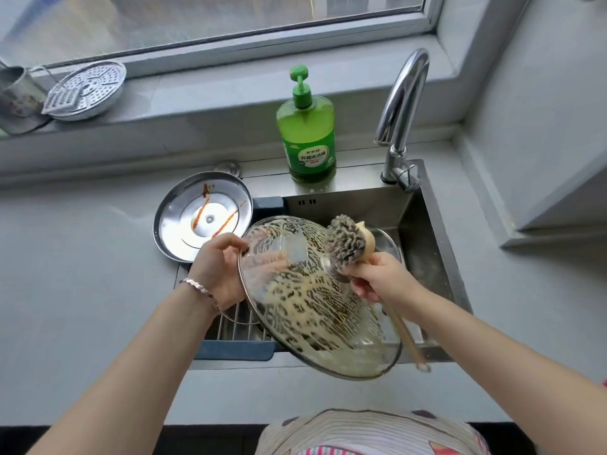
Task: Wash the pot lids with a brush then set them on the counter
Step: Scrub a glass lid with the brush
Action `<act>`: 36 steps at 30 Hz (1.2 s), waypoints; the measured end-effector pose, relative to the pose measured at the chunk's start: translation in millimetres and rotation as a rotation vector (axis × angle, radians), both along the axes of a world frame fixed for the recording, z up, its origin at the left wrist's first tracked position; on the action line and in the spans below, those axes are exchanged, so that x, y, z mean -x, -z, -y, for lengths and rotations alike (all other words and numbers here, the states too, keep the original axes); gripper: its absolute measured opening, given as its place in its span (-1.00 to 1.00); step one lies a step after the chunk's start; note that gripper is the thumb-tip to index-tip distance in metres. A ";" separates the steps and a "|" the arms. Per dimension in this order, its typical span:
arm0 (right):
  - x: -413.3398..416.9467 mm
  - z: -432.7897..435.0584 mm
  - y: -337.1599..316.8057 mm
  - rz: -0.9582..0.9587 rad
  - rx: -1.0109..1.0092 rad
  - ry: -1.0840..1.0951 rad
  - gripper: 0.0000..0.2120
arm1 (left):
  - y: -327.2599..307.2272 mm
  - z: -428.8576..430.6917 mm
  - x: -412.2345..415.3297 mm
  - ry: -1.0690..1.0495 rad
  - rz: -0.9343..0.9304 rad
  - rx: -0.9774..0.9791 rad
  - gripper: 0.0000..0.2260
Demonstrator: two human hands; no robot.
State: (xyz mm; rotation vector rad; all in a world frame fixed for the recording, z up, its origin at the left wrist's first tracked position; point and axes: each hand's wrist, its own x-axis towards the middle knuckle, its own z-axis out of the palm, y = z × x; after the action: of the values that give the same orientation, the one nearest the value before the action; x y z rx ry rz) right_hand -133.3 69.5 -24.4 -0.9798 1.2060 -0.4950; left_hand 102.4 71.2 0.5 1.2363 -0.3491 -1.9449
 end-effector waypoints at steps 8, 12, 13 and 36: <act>-22.8 13.6 -14.0 0.011 -0.041 0.188 -0.68 | 25.5 -51.5 26.0 0.186 -0.499 0.203 -0.31; -20.2 20.4 -23.0 -0.041 0.028 0.142 -0.69 | 17.1 -44.8 29.5 0.185 -0.525 0.243 -0.27; -16.2 20.7 -26.0 -0.091 0.057 0.092 -0.71 | 14.0 -42.2 32.0 0.169 -0.469 0.243 -0.33; 29.4 0.5 -6.8 -0.751 0.387 -0.303 -0.64 | 0.7 -60.5 41.0 0.011 -0.184 0.184 -0.20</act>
State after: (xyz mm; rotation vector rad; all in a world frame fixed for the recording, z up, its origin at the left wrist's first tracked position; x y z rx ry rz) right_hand -162.7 69.0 -17.7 -1.7460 1.6104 -0.1035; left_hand 61.4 131.7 -0.2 0.9314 -0.4300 -1.9701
